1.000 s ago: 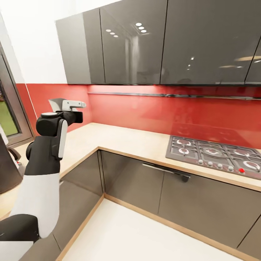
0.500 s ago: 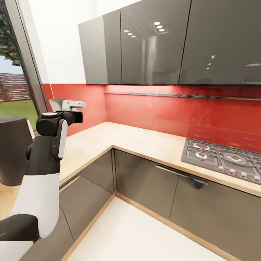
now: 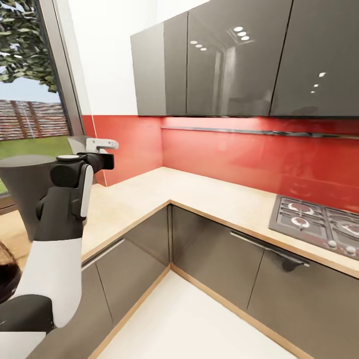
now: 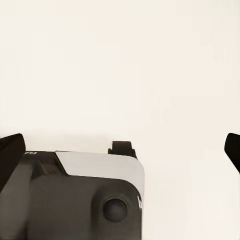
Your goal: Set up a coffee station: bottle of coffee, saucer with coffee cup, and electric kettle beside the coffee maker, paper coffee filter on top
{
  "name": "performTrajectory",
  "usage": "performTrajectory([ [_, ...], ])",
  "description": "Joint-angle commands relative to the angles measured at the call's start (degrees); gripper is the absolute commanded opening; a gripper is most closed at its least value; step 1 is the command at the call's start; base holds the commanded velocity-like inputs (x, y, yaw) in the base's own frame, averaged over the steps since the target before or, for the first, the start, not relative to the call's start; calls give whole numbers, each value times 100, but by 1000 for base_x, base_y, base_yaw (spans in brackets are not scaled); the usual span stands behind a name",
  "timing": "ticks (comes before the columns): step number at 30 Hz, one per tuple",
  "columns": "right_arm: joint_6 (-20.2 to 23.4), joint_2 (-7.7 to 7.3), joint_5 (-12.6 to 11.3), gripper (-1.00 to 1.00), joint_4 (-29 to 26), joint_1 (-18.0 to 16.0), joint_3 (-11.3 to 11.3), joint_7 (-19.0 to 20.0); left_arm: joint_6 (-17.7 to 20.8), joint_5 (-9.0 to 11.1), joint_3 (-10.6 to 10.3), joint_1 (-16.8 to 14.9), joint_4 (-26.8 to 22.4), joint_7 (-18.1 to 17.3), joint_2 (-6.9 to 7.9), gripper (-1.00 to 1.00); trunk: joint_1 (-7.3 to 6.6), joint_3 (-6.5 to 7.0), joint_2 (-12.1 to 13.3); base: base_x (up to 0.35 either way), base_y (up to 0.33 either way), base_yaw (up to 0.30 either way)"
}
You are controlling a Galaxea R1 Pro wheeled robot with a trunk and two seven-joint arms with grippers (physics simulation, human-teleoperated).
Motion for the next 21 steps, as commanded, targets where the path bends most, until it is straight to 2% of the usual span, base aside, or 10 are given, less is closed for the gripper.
performTrajectory([
  [1,-18,-1,13,100,4,-4,2,-2,24,-26,-1,-6,-2,-15,-3,-100,3,-8,-5,212,-206,145],
  [6,-18,0,13,100,4,-4,2,-2,24,-26,-16,-6,-2,-13,-5,-100,3,-8,-5,200,-192,215],
  [13,-18,1,13,100,4,-4,2,-2,24,-26,-36,-6,-3,-16,-14,-100,3,-8,-5,29,-86,266],
  [21,-18,1,13,100,4,-4,2,-2,24,-26,-36,-6,0,-16,-23,-100,3,-8,-5,1,-277,77],
])
